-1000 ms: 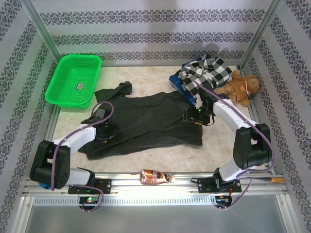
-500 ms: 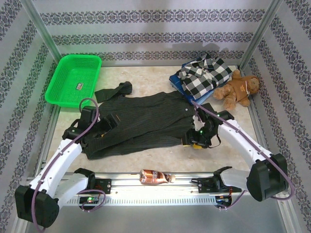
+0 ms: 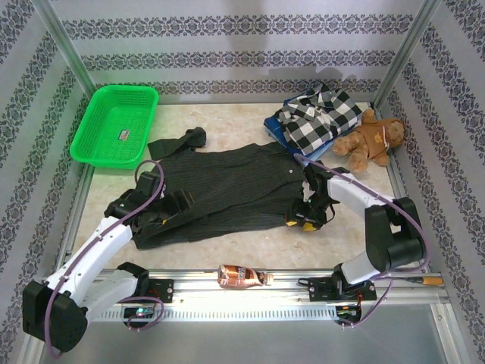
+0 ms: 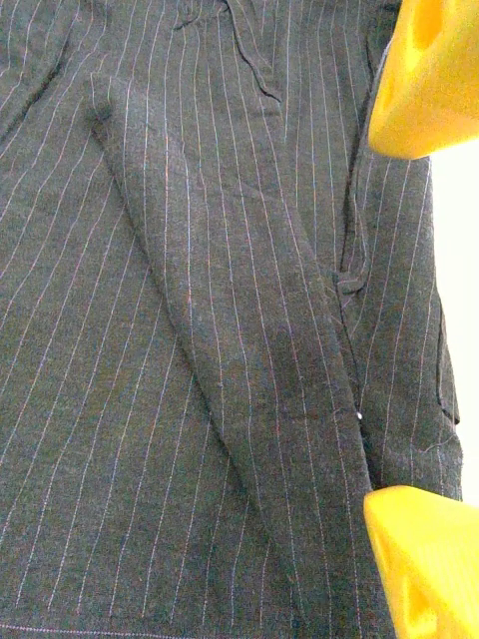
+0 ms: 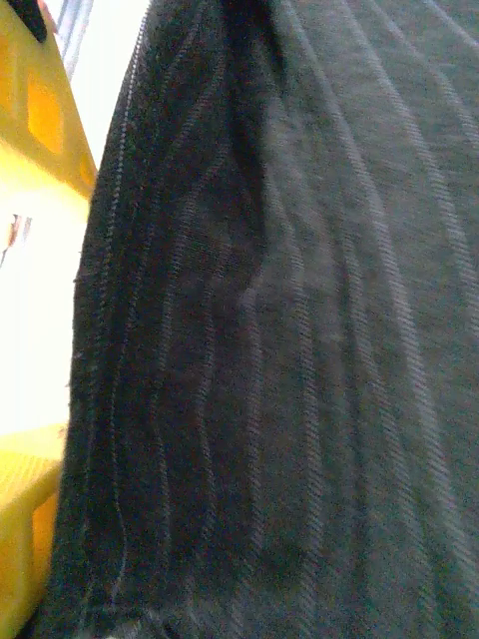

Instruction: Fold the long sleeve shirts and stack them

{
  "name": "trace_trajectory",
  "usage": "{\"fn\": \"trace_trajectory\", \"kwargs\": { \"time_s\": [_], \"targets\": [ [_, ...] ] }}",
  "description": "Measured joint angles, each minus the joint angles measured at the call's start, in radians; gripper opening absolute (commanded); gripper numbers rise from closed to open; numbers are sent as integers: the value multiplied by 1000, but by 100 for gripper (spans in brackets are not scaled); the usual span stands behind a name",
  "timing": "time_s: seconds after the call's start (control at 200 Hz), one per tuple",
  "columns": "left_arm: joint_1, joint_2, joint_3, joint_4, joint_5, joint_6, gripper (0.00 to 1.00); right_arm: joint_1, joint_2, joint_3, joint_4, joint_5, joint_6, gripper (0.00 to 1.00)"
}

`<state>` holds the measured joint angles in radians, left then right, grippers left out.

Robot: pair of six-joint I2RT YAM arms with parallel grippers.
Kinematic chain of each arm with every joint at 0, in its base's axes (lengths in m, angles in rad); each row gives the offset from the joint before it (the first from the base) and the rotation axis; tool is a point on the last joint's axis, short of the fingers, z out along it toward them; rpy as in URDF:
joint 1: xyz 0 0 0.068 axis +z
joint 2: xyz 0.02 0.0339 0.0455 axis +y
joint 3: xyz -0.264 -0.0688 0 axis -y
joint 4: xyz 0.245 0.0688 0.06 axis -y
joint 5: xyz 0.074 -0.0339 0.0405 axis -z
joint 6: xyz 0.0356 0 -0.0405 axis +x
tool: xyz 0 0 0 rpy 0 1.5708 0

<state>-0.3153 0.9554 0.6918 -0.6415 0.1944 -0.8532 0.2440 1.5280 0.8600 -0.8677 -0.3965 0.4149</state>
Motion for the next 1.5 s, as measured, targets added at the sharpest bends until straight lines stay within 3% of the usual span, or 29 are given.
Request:
{"fn": "trace_trajectory", "kwargs": {
  "time_s": [0.28, 0.655, 1.104, 1.499],
  "targets": [
    [-13, 37, 17, 0, -7, 40, 88, -31, 101, 124, 18, 13, -47, 63],
    [-185, 451, 331, -84, -35, 326, 85, -31, 13, 257, -38, -12, -76, 70],
    [-224, 502, 250, -163, -122, 476, 84, -30, 29, 221, -15, -43, -75, 71],
    [-229, 601, 244, -145, -212, 515, 73, -30, 114, 221, 29, -63, -75, 71]
  ]
}}
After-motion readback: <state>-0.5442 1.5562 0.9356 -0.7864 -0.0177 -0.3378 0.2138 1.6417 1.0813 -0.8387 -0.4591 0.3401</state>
